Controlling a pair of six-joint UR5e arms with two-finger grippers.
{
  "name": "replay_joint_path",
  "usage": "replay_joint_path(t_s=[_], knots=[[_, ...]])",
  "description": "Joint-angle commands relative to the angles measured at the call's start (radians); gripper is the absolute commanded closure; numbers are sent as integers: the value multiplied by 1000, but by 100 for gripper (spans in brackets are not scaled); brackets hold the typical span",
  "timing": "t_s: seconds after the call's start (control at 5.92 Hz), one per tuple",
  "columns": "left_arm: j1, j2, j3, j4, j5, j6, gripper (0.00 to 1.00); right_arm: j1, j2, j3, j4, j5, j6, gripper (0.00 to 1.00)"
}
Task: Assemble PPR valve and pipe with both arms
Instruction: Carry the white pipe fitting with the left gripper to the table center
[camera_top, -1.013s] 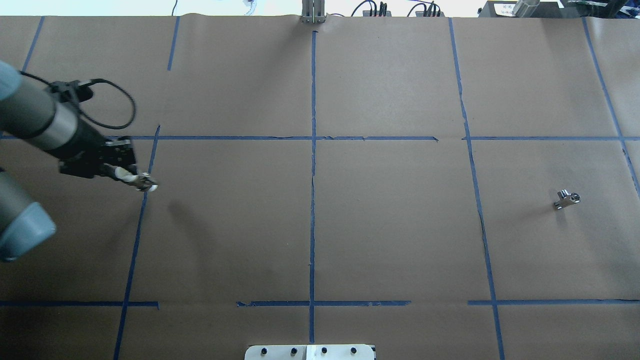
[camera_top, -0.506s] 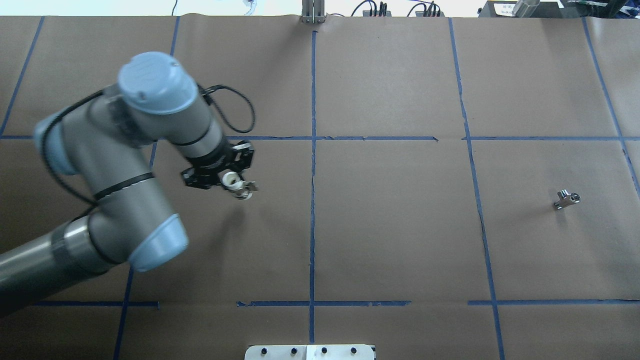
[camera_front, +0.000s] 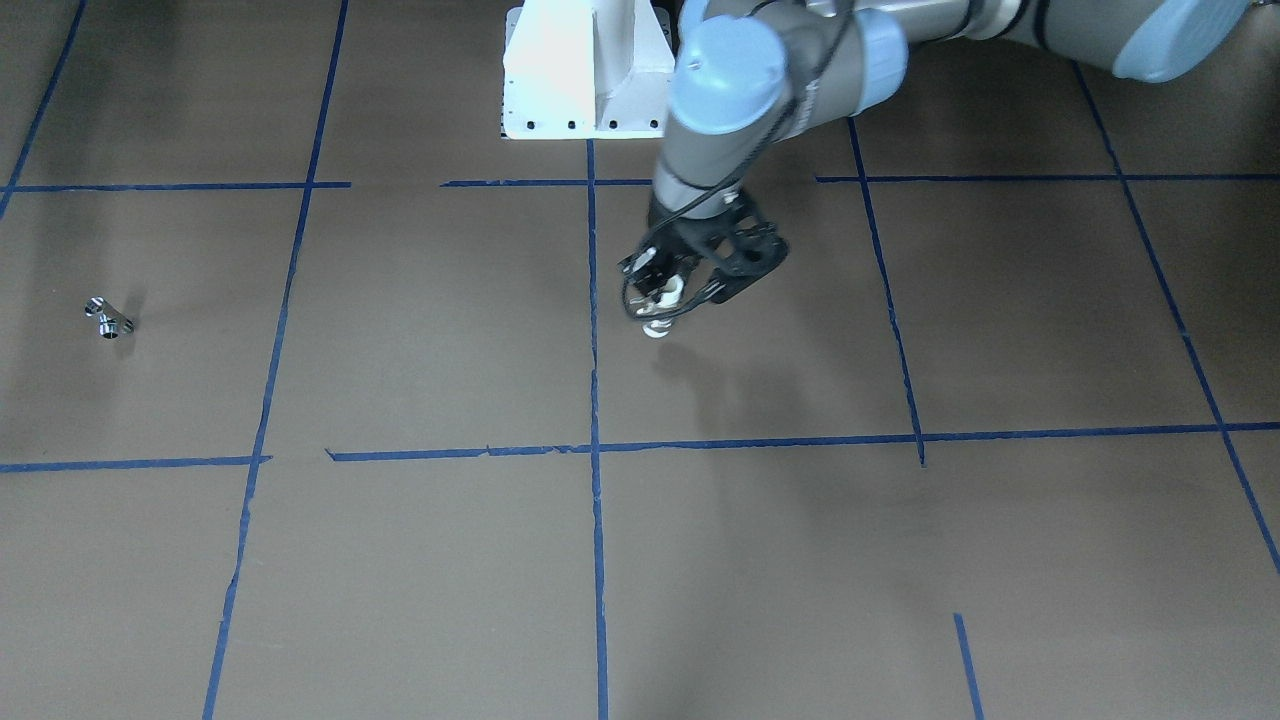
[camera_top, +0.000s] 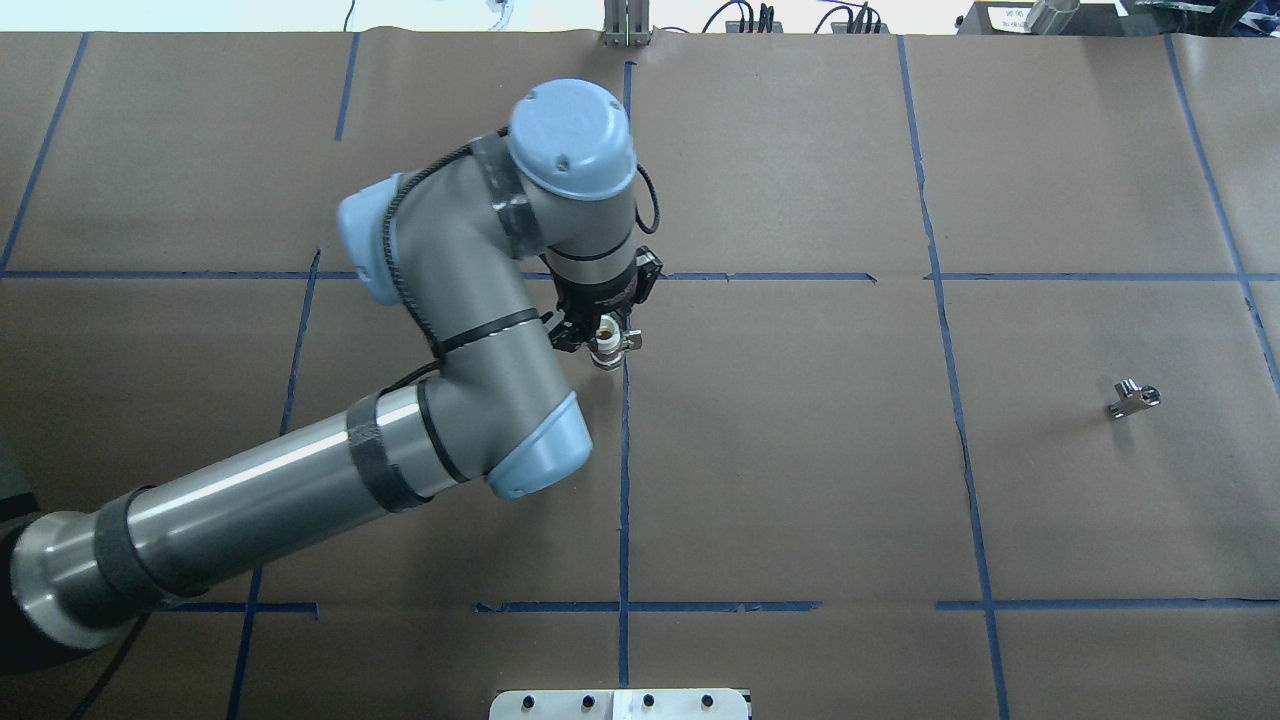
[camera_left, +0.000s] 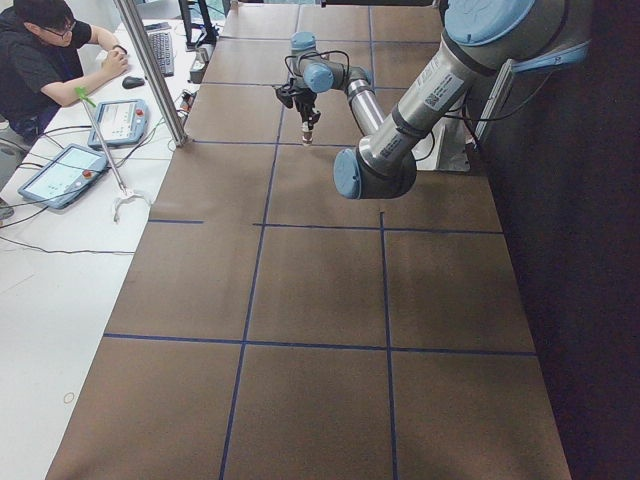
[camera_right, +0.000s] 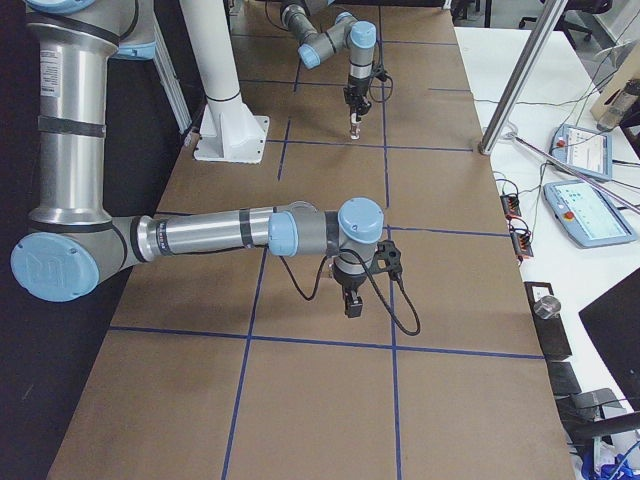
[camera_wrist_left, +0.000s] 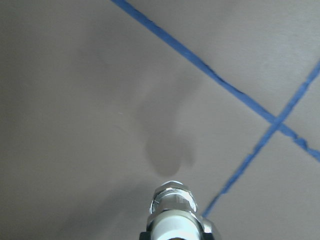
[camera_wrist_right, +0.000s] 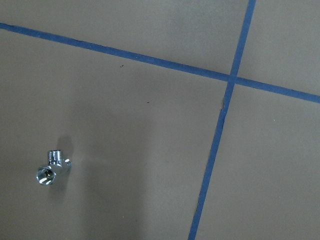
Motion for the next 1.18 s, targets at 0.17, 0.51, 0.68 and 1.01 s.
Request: replay_joint_path(t_s=[0.17, 0.51, 0.68, 1.01], knots=[[32, -16, 42, -7, 12, -5, 94, -2, 0, -2, 0, -2, -1, 0], [32, -15, 42, -9, 10, -4, 78, -3, 0, -2, 0, -2, -1, 0], [34, -10, 42, -10, 10, 8, 42, -3, 0, -3, 0, -2, -1, 0], [34, -6, 29, -10, 32, 33, 0, -5, 0, -2, 0, -2, -1, 0]])
